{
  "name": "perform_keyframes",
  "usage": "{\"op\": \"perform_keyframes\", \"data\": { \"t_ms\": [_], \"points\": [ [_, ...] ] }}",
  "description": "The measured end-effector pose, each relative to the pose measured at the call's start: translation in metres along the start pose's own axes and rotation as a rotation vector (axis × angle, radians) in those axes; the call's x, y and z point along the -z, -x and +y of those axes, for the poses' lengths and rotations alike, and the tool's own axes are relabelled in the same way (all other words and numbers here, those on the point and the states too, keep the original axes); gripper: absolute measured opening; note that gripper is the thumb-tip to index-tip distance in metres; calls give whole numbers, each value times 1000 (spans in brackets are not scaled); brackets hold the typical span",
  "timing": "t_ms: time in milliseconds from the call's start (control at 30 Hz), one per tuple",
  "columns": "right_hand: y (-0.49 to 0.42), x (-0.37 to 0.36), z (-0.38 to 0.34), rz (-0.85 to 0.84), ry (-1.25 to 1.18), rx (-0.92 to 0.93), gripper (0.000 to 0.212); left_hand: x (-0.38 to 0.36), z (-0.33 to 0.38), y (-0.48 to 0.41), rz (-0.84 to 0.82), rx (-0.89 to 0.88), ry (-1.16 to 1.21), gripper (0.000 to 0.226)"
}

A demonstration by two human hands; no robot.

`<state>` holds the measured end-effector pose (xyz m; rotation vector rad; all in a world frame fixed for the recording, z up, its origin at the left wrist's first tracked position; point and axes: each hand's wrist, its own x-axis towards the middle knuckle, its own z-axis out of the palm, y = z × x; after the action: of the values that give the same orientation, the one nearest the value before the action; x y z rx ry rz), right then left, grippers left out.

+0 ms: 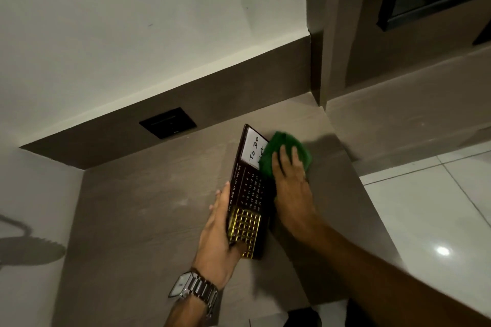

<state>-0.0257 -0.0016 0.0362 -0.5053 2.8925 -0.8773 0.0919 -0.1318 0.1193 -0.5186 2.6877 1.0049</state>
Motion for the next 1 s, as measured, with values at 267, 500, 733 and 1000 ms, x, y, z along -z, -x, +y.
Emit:
{"op": "perform_keyframes", "data": {
  "t_ms": [267,500,733,1000],
  "points": [
    [1,2,16,-13,-71,48,91,1,2,0,-21,0,5,117],
    [17,-11,6,-20,-154,13,100,1,3,1,-21,14,-16,115],
    [31,-12,22,-27,-220,33,104,2,2,0,-18,19,-5,116],
    [-18,-6,16,136,-411,-178,87,3,1,0,-12,6,7,116]
  ]
}}
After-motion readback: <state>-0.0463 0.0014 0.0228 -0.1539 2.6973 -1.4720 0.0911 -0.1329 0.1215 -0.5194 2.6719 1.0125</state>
